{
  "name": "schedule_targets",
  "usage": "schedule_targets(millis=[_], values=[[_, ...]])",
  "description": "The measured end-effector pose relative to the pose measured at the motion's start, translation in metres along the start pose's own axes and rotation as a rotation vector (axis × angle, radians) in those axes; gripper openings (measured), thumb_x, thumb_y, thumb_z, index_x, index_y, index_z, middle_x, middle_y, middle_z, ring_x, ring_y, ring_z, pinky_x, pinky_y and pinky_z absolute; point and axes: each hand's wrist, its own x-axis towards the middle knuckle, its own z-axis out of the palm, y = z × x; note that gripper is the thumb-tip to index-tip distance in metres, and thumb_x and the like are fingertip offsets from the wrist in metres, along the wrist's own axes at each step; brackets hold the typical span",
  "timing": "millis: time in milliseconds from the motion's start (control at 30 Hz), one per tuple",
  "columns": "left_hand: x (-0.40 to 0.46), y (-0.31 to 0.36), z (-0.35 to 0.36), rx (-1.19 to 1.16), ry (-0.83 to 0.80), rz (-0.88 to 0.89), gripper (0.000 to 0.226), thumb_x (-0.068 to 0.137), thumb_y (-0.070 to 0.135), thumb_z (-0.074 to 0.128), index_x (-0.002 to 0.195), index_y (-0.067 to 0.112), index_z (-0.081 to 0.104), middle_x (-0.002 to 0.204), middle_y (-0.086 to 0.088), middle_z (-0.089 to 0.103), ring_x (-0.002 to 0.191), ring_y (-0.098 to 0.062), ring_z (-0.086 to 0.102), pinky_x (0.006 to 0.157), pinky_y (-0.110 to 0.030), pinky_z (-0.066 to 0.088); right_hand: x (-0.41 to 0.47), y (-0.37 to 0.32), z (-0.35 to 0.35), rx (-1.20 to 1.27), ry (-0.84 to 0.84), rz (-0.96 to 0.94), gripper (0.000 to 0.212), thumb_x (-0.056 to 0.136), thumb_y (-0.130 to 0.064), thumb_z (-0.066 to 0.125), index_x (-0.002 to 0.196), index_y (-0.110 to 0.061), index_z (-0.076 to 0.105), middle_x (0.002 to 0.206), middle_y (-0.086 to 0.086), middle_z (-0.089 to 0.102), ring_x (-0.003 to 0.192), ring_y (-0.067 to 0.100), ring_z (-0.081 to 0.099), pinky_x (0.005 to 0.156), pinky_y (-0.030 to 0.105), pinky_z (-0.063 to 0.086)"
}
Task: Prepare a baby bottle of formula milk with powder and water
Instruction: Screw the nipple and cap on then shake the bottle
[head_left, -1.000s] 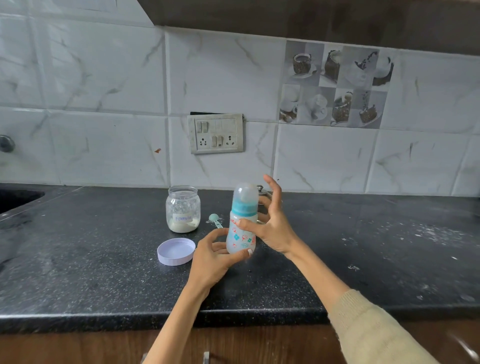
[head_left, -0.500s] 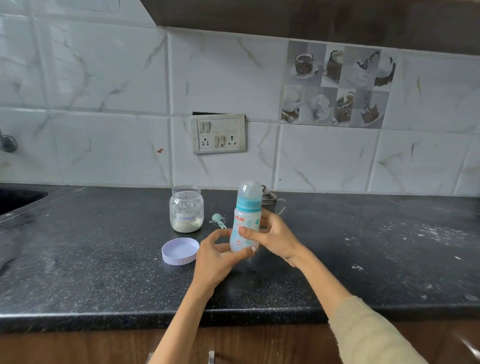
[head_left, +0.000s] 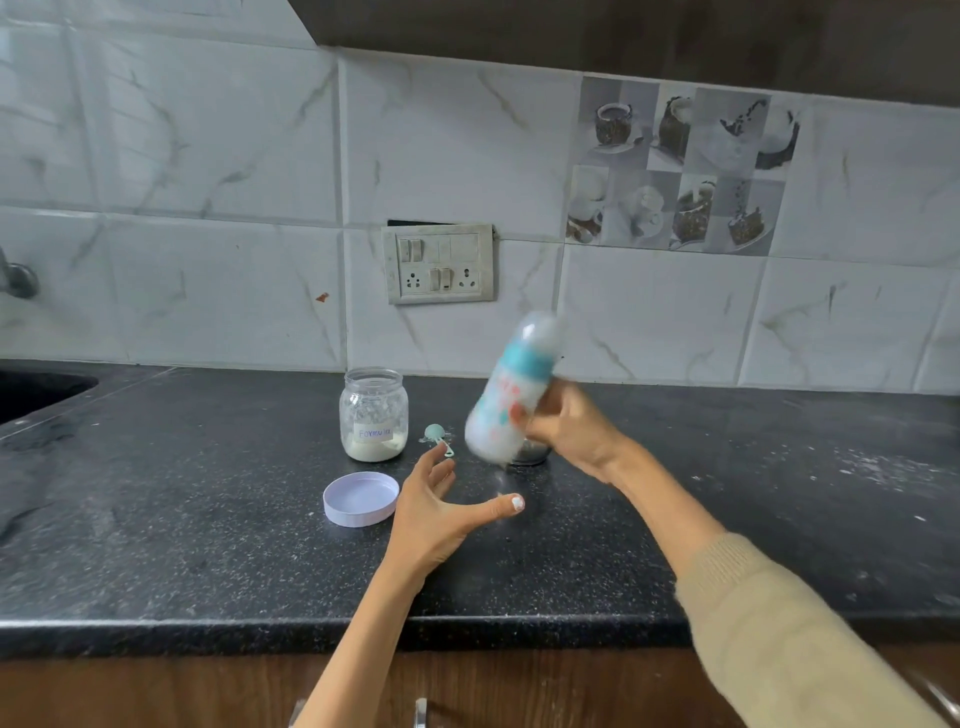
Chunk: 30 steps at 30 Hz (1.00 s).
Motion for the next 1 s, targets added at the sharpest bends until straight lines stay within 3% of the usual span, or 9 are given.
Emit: schedule_targets(millis=[67, 167, 267, 400, 500, 600, 700, 833, 1000], values=[[0.0, 0.0, -0.001, 0.026, -0.015, 0.002, 0.136, 0.024, 0.047, 0.09, 0.144, 0.018, 0.034, 0.145, -0.008, 0.044, 0.13, -0.014, 0.046, 0.106, -0.031, 0.039, -0.007, 0.012, 0.004, -0.08, -0.091, -0.004, 0.064, 0.064, -0.037, 0.081, 0.118, -0.013, 0.056, 0.116, 0.003, 0.066, 0.112, 0.021, 0.062, 0.095, 0.034, 0.051], [0.001, -0.001, -0.001, 0.041, -0.028, 0.0, 0.137, 0.024, 0.043, 0.093, 0.144, 0.017, 0.033, 0.145, -0.007, 0.044, 0.13, -0.014, 0.046, 0.105, -0.029, 0.039, -0.006, 0.021, -0.005, 0.038, 0.027, -0.014, 0.089, 0.052, -0.049, 0.086, 0.122, -0.005, 0.055, 0.117, 0.007, 0.066, 0.113, 0.023, 0.062, 0.093, 0.037, 0.053], [0.001, -0.003, -0.001, 0.055, -0.032, -0.001, 0.129, 0.033, 0.031, 0.097, 0.144, 0.015, 0.033, 0.146, -0.008, 0.043, 0.131, -0.014, 0.045, 0.106, -0.031, 0.038, -0.011, 0.017, -0.002, -0.134, -0.125, 0.072, 0.056, 0.075, -0.024, 0.077, 0.123, -0.007, 0.053, 0.124, 0.012, 0.062, 0.115, 0.023, 0.058, 0.098, 0.038, 0.049], [0.003, -0.006, -0.001, 0.07, -0.036, -0.008, 0.131, 0.032, 0.034, 0.097, 0.145, 0.015, 0.032, 0.145, -0.008, 0.044, 0.131, -0.015, 0.045, 0.105, -0.029, 0.038, -0.008, 0.021, -0.007, -0.053, -0.014, 0.005, 0.097, 0.047, -0.06, 0.084, 0.124, -0.009, 0.053, 0.123, 0.007, 0.063, 0.117, 0.02, 0.059, 0.098, 0.037, 0.049], [0.003, -0.006, -0.001, 0.097, -0.042, 0.003, 0.135, 0.029, 0.038, 0.097, 0.145, 0.014, 0.032, 0.146, -0.008, 0.044, 0.131, -0.014, 0.044, 0.107, -0.032, 0.038, -0.011, 0.019, 0.002, -0.192, -0.14, 0.034, 0.08, 0.054, -0.054, 0.08, 0.121, -0.019, 0.053, 0.121, 0.003, 0.063, 0.119, 0.019, 0.057, 0.099, 0.035, 0.049], [0.004, -0.007, -0.002, 0.094, -0.04, -0.004, 0.131, 0.033, 0.033, 0.097, 0.145, 0.014, 0.032, 0.145, -0.007, 0.044, 0.131, -0.014, 0.045, 0.107, -0.031, 0.038, -0.005, 0.029, 0.0, -0.028, -0.022, -0.027, 0.095, 0.048, -0.057, 0.084, 0.126, -0.014, 0.052, 0.125, 0.007, 0.062, 0.119, 0.021, 0.057, 0.097, 0.037, 0.051], [0.002, -0.005, -0.002, 0.119, -0.042, 0.002, 0.135, 0.028, 0.042, 0.095, 0.145, 0.014, 0.032, 0.145, -0.006, 0.046, 0.13, -0.012, 0.046, 0.107, -0.033, 0.039, -0.005, 0.024, 0.007, -0.197, -0.089, -0.06, 0.055, 0.071, -0.034, 0.078, 0.119, -0.024, 0.053, 0.119, -0.002, 0.063, 0.118, 0.017, 0.056, 0.095, 0.029, 0.051], [0.004, -0.007, -0.002, 0.106, -0.034, -0.002, 0.13, 0.033, 0.034, 0.097, 0.144, 0.013, 0.033, 0.144, -0.007, 0.046, 0.129, -0.013, 0.046, 0.102, -0.027, 0.039, -0.002, 0.029, 0.003, -0.142, 0.034, -0.135, 0.082, 0.051, -0.047, 0.086, 0.118, -0.012, 0.054, 0.112, 0.001, 0.067, 0.108, 0.017, 0.063, 0.087, 0.03, 0.056], [0.005, -0.008, -0.002, 0.12, -0.038, -0.004, 0.128, 0.035, 0.033, 0.097, 0.144, 0.013, 0.033, 0.142, -0.004, 0.047, 0.128, -0.012, 0.048, 0.103, -0.028, 0.04, -0.004, 0.036, 0.008, 0.033, 0.018, -0.003, 0.034, 0.083, -0.011, 0.063, 0.115, -0.019, 0.054, 0.114, -0.001, 0.063, 0.105, 0.01, 0.062, 0.087, 0.024, 0.054]])
